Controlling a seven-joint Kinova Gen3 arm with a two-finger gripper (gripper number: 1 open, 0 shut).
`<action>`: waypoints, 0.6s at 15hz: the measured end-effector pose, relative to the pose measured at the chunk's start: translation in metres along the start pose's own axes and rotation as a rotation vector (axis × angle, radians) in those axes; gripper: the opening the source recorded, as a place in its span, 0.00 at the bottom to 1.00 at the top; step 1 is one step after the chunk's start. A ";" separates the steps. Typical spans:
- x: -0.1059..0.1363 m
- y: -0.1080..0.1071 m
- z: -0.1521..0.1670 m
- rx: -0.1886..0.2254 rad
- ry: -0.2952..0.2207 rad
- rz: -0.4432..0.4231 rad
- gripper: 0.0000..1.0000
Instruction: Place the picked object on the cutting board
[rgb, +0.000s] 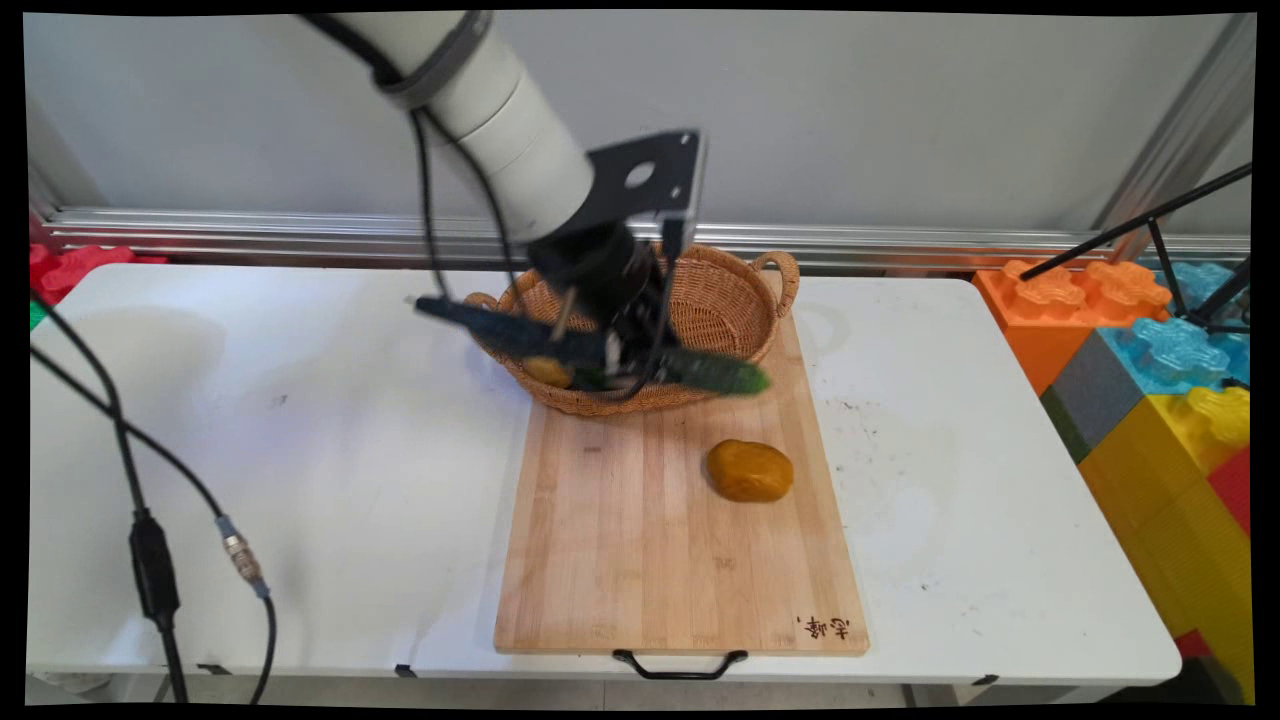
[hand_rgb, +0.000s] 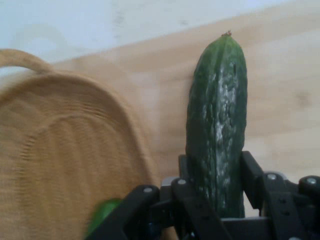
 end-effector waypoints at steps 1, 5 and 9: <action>-0.004 0.011 0.000 -0.027 -0.010 -0.003 0.00; -0.014 0.041 0.013 -0.084 -0.021 -0.010 0.00; -0.015 0.070 0.049 -0.119 -0.009 -0.011 0.00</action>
